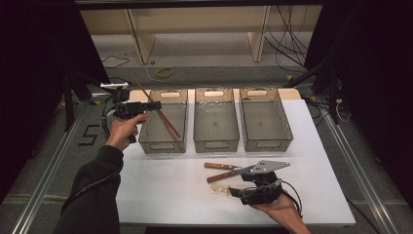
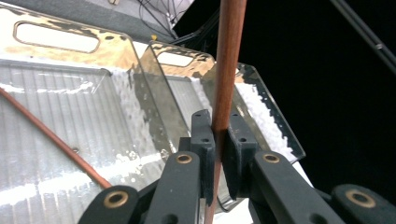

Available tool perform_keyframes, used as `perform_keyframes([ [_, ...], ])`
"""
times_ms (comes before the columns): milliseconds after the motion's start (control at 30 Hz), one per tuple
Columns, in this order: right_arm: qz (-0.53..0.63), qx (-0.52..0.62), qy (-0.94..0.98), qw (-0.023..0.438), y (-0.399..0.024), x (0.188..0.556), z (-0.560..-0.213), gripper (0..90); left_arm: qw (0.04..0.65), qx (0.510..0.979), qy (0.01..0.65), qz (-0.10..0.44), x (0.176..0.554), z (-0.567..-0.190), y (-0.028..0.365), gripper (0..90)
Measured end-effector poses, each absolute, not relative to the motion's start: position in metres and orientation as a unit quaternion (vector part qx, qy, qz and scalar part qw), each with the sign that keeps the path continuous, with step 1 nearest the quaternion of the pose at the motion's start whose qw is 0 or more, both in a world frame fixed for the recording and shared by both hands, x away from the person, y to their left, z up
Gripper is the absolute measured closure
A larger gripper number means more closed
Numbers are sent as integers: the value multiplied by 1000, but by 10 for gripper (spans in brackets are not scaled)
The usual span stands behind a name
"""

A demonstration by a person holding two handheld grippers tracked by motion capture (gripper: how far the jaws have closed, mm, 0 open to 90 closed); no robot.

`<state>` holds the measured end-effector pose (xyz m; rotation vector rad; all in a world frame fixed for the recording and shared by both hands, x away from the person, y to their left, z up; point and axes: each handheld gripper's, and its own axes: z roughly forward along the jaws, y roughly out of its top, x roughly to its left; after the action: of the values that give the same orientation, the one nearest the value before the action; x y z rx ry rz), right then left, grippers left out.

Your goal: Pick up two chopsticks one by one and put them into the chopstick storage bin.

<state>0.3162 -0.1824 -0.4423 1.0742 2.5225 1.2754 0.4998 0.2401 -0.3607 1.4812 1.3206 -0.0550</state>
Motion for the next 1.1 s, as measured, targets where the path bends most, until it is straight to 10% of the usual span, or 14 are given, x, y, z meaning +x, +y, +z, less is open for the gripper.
perform_keyframes([
  [1100, 418, 353, 835, 58, -183, 316, -442, 316, 464, 656, 594, -40, 524, -406, 215, 827],
])
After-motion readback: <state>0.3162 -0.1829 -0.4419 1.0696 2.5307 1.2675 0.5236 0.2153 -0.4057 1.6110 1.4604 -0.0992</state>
